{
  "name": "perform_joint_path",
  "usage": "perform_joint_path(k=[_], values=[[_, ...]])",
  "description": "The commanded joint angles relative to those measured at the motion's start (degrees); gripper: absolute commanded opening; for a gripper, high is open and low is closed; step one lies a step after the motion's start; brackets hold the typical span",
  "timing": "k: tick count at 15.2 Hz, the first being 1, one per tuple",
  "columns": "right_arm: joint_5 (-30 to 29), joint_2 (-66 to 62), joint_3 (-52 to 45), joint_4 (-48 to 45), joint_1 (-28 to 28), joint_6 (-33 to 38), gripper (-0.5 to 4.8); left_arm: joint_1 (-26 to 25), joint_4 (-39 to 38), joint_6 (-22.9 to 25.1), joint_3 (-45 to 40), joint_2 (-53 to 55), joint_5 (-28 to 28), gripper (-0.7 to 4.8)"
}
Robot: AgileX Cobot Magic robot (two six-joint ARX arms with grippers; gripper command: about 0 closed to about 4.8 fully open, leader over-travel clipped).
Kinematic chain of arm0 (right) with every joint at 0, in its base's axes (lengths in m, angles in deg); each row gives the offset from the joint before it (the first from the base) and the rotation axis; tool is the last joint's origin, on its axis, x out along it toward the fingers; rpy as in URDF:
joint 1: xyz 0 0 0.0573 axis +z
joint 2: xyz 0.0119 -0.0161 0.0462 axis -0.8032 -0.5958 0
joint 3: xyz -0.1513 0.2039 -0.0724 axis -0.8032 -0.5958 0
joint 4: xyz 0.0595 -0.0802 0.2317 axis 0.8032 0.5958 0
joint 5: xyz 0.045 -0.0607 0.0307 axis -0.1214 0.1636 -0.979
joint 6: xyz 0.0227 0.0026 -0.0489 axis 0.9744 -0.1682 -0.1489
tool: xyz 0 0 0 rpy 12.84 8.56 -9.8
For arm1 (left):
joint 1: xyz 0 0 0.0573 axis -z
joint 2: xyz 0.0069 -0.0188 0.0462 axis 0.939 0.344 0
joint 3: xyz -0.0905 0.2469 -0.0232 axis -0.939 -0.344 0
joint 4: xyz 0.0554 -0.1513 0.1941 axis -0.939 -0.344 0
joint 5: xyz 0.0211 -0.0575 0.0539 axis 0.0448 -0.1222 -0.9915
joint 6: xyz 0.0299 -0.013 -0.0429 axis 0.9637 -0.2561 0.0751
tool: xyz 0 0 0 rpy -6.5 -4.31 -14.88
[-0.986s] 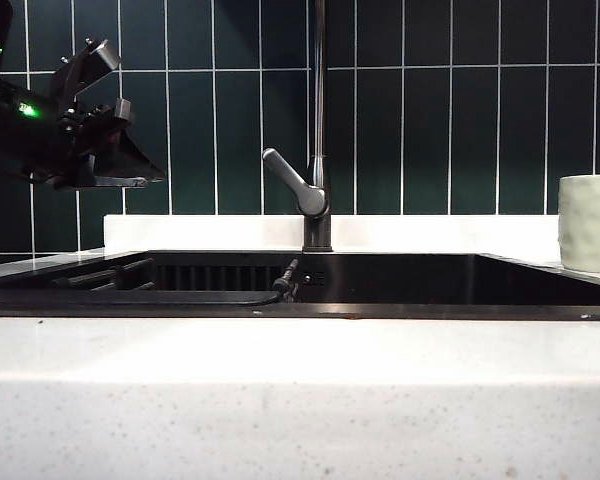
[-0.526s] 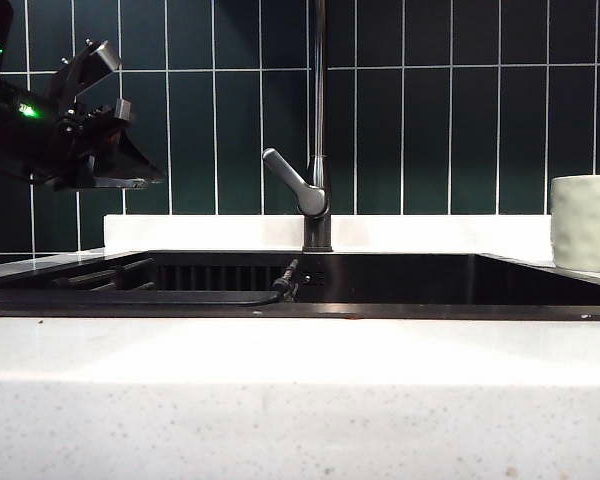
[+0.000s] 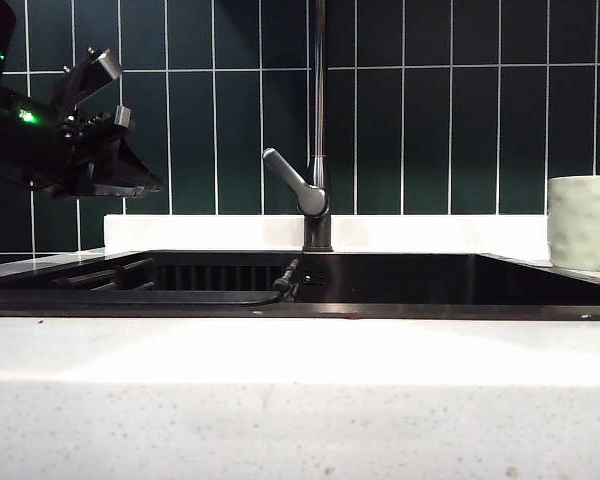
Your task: Pick up the mug next to the sink, go to the faucet to get some water, pour the water into the sink, and finally put the mug back to its place.
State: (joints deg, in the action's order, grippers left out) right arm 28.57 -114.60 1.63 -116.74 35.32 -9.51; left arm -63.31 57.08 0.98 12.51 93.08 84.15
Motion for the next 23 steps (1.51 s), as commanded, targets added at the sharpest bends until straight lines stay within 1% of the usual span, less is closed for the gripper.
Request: perform_joint_path(k=[1, 4, 6, 9, 12, 14, 16, 18, 20, 23], values=[[-2.25, 0.26, 0.31, -1.18, 0.07, 0.0, 0.51, 0.04, 0.33, 0.5, 0.15, -0.13, 0.44, 1.52], [-2.34, 0.26, 0.31, -0.92, 0.07, 0.0, 0.01, 0.04, 0.31, 0.5, 0.15, -0.13, 0.44, 1.52], [-3.56, 0.28, 0.31, -0.92, 0.07, 0.02, -0.01, 0.04, 0.33, 0.48, 0.15, -0.13, 0.44, 1.52], [-3.72, 0.33, 0.31, -0.96, 0.09, 0.31, -0.01, 0.04, 0.33, 0.46, 0.15, -0.13, 1.09, 1.51], [-3.63, 1.09, 0.46, -3.93, 0.04, 3.69, -0.01, 0.04, 0.39, 0.44, 0.17, -0.13, 1.77, 1.47], [-3.65, 2.6, 0.9, -3.93, 0.07, 4.0, -0.01, 0.02, 0.85, 0.46, 0.2, -0.13, 3.54, 1.48], [-3.54, 5.33, 0.9, -3.91, 0.11, 5.25, -0.01, 0.04, 1.27, 0.46, 0.9, 0.15, 4.13, 1.48], [-3.52, 8.13, 0.96, -3.93, 1.11, 6.25, -0.01, 0.02, 0.33, 0.42, 3.5, 1.79, 5.4, 1.48], [-3.63, 9.73, 0.96, -3.93, 2.49, 6.34, -0.01, 0.04, -1.14, 0.44, 6.21, 3.19, 5.44, 1.48], [-3.74, 11.28, 2.03, -3.89, 8.04, 9.51, -0.01, 0.02, -1.29, 0.42, 12.22, 7.37, 8.13, 1.48]])
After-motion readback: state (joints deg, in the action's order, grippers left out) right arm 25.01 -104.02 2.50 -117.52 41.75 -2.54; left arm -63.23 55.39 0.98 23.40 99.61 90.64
